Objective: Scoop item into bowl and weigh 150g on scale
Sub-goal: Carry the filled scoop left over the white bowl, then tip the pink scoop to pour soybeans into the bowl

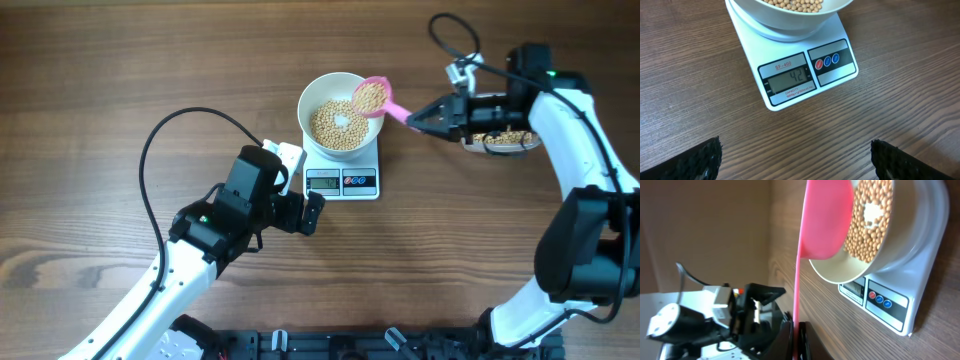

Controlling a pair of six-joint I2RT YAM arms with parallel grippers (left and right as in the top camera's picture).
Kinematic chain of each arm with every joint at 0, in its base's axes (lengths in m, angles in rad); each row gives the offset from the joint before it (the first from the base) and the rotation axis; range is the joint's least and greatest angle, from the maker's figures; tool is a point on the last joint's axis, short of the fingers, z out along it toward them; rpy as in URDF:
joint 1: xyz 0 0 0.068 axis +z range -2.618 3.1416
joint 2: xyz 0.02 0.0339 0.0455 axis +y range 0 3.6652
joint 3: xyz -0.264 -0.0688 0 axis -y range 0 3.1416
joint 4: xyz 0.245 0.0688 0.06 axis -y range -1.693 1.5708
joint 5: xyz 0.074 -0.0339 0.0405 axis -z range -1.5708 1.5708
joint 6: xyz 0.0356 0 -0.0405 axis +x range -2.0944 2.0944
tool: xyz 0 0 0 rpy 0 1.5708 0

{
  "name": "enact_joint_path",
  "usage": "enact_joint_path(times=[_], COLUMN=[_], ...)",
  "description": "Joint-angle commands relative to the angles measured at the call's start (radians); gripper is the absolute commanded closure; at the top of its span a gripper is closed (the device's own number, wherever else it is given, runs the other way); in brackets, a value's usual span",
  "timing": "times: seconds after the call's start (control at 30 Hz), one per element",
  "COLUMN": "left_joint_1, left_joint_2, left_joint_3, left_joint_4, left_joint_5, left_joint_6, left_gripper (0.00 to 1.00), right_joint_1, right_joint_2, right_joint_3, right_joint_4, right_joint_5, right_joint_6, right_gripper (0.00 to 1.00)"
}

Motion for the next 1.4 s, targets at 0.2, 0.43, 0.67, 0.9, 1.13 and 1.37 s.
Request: enact_joint_path(times=[0.2,0.43,0.67,0.9,1.13,1.37], left_joint_1=[-0.006,-0.006,-0.006,-0.006,-0.006,-0.006], left_joint_2=[0.005,0.005,0.005,0.005,0.005,0.005], left_joint_3=[0.021,0.021,0.021,0.021,0.021,0.021], left_joint_4=[0.000,0.000,0.000,0.000,0.000,0.000], left_joint_5=[-0.006,-0.006,-0.006,-0.006,-0.006,-0.006], left_joint_6=[0.012,0.012,0.012,0.012,0.012,0.012], left_gripper=[0.00,0.00,0.00,0.00,0.00,0.00], right_joint_1=[0.140,0.234,0.319,0.385,0.448,0.494], right_joint_2=[-0.039,-0.095,-0.115,-0.115,-0.115,-0.130], right_joint_3=[0.113,0.113,0.113,0.113,0.113,0.113], right_joint_4=[0.021,0.066,0.125,0.126,0.133,0.140], right_joint_5=[0.344,0.556,0.702,0.855,0.988,1.107], right_joint_6=[0.058,0.055,0.055,0.015,-0.034,-0.068], right_gripper=[0.96,0.96,0.96,0.96,0.96,0.96])
